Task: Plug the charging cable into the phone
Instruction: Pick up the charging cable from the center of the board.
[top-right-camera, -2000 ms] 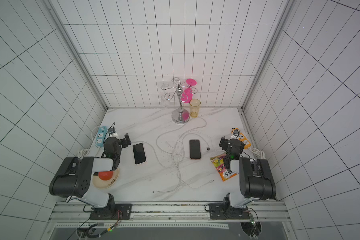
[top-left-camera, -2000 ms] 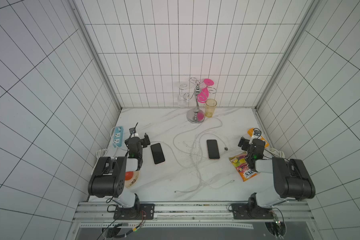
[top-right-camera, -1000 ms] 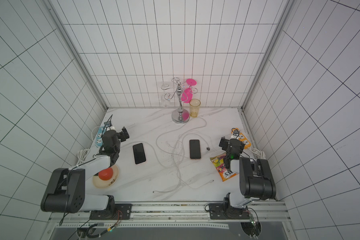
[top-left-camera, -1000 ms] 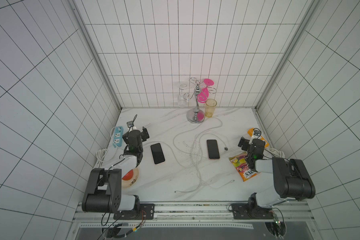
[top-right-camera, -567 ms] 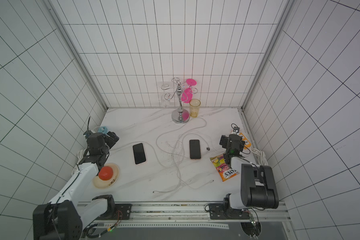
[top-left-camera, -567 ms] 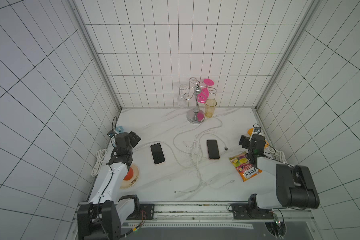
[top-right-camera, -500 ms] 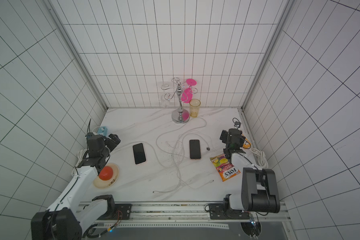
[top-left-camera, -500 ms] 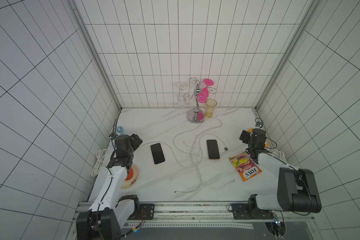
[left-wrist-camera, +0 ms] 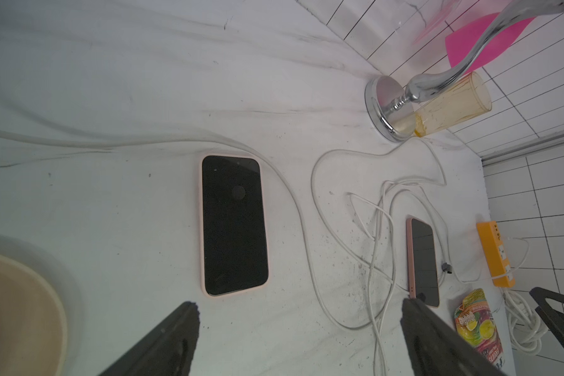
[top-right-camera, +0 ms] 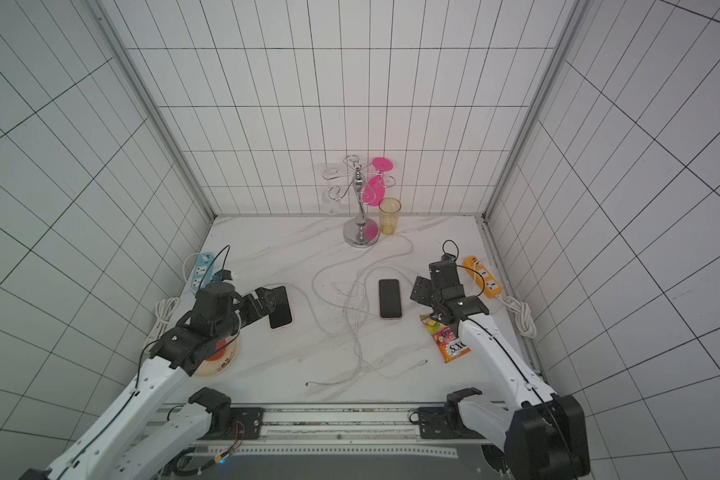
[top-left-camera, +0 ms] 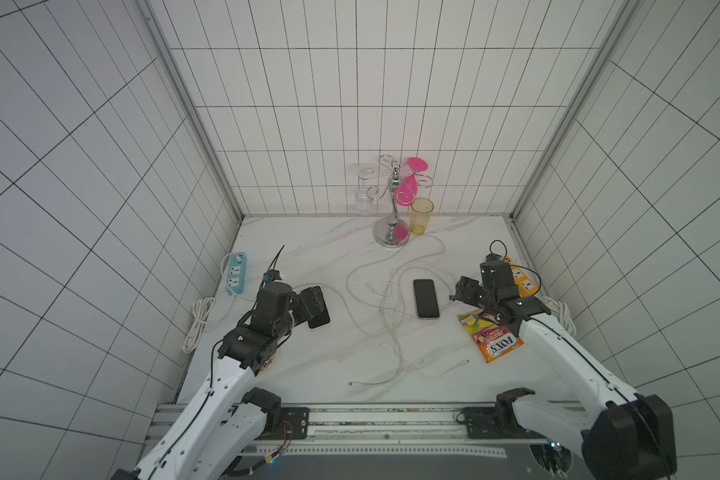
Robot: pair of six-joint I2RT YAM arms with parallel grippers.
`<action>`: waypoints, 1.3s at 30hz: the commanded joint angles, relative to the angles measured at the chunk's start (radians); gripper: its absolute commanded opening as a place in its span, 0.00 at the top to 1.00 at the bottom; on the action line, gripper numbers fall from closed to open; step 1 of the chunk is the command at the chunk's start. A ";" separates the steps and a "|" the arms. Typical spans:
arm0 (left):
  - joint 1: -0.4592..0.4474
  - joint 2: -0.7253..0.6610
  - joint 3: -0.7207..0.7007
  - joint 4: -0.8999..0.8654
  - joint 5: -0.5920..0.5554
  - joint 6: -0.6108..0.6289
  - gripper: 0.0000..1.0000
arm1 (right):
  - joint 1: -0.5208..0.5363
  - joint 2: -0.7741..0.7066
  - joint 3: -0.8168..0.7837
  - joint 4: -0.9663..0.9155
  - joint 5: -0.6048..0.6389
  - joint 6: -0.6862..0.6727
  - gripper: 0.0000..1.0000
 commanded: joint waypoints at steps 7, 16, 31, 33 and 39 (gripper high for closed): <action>-0.221 0.052 -0.007 -0.112 -0.101 -0.121 0.06 | 0.171 0.038 0.031 -0.263 -0.069 0.117 0.17; -0.290 -0.003 -0.036 -0.145 -0.112 -0.160 0.06 | 0.372 -0.063 0.044 -0.520 0.052 0.537 0.20; -0.290 -0.079 -0.040 -0.199 -0.137 -0.163 0.06 | 0.508 0.002 -0.112 -0.464 -0.032 0.918 0.24; -0.290 -0.081 -0.041 -0.203 -0.136 -0.163 0.06 | 0.508 0.036 -0.116 -0.437 -0.040 0.930 0.25; -0.290 -0.088 -0.041 -0.216 -0.136 -0.163 0.06 | 0.520 0.115 -0.133 -0.379 -0.053 0.992 0.30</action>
